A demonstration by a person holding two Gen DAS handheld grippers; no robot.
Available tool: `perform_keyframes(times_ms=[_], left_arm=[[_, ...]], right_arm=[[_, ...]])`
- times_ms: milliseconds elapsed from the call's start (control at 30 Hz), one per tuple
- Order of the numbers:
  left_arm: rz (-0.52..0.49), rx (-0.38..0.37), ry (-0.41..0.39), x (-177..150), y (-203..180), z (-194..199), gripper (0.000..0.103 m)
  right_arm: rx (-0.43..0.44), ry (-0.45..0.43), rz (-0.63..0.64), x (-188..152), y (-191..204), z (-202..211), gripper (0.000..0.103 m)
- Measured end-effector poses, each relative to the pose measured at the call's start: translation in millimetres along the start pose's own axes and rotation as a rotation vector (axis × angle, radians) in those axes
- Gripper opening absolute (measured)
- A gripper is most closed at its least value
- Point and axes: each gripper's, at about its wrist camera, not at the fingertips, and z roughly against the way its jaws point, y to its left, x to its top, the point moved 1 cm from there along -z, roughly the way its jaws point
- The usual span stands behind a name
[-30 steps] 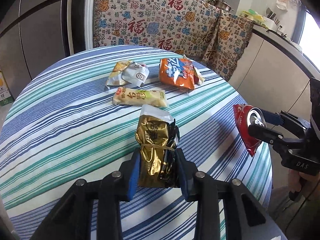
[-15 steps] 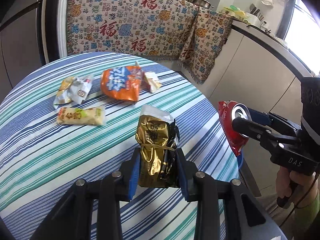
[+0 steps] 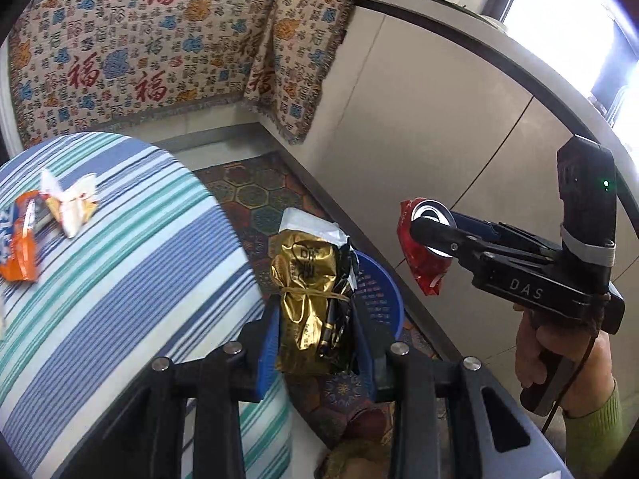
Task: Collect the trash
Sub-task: 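Carry gold bag and cans over the wastebasket and open both tools to drop them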
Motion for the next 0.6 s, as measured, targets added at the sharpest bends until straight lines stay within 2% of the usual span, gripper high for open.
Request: perform_keyframes(times_ms=[267, 400, 600], left_arm=[[-0.019, -0.032, 0.062, 17.9, -40.2, -79.7, 0.034], [-0.044, -0.029, 0.086, 19.0, -52.1, -107.4, 0.034], [-0.079, -0.019, 0.120, 19.7, -65.2, -142.4, 0.034]], right_arm=[[-0.052, 0.031, -0.151, -10.6, -76.1, -20.4, 0.058], [-0.036, 0.037, -0.246, -19.0, -104.9, -30.0, 0.058], [-0.020, 0.041, -0.317, -19.0, -129.3, -41.8, 0.058]])
